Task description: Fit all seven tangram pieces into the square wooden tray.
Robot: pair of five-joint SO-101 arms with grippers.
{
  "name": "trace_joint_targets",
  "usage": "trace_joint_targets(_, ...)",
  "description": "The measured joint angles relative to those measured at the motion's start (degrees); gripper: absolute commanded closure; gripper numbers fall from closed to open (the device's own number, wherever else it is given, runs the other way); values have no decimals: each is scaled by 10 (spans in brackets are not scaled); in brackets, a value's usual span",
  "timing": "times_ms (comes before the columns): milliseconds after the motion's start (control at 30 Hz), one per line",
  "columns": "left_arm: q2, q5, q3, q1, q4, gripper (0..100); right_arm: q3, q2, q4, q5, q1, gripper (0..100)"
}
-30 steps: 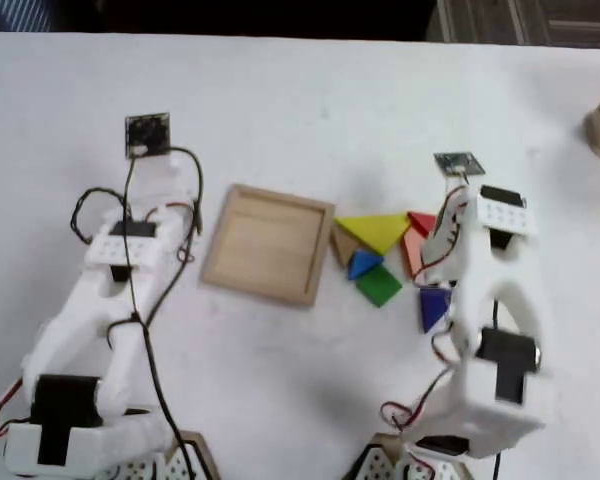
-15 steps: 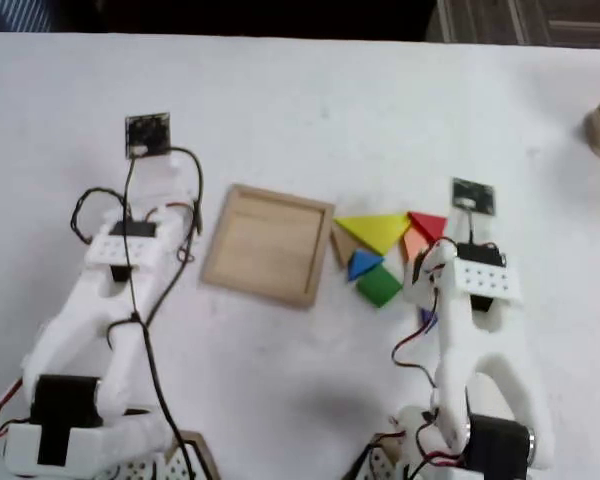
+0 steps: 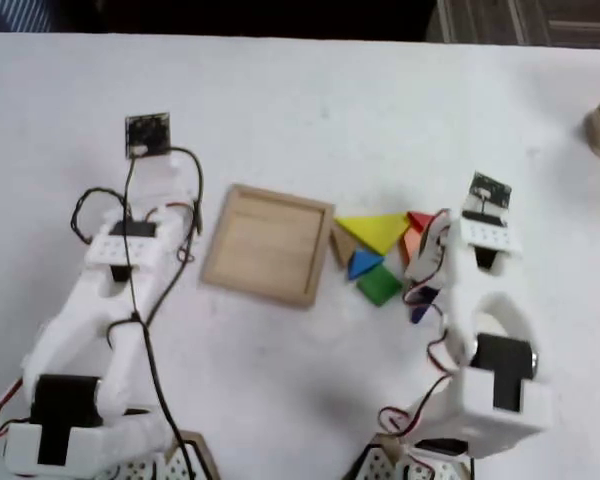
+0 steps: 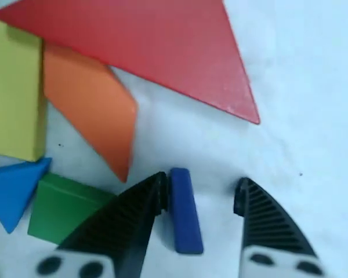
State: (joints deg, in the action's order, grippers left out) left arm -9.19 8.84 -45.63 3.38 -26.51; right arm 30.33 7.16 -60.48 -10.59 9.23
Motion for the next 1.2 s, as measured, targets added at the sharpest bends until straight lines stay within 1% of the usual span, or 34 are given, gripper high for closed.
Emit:
trace_joint_targets(100, 0, 0, 0, 0, 0, 976, -41, 33, -34, 19, 0, 802)
trace_joint_targets(233, 0, 0, 0, 0, 0, 976, -55, 47, -41, 26, 0, 817)
trace_joint_targets(300, 0, 0, 0, 0, 0, 976, -55, 47, -41, 26, 0, 878)
trace_joint_targets(367, 0, 0, 0, 0, 0, 976, -55, 49, -41, 26, 4, 972)
trace_joint_targets(400, 0, 0, 0, 0, 0, 976, -57, 49, -41, 26, 7, 991)
trace_joint_targets(467, 0, 0, 0, 0, 0, 976, -57, 49, -44, 28, 14, 967)
trace_joint_targets(533, 0, 0, 0, 0, 0, 976, -59, 50, -57, 28, 17, 984)
trace_joint_targets(633, 0, 0, 0, 0, 0, 976, -66, 51, -73, 31, 17, 981)
trace_joint_targets(800, 0, 0, 0, 0, 0, 976, -67, 49, -89, 62, 16, 981)
trace_joint_targets(967, 0, 0, 0, 13, 0, 976, -67, 0, -115, 71, 8, 981)
trace_joint_targets(1100, 0, 0, 0, 25, 0, 976, -67, -47, -126, 73, -35, 981)
trace_joint_targets(1200, 0, 0, 0, 37, 0, 976, -67, -72, -134, 73, -93, 981)
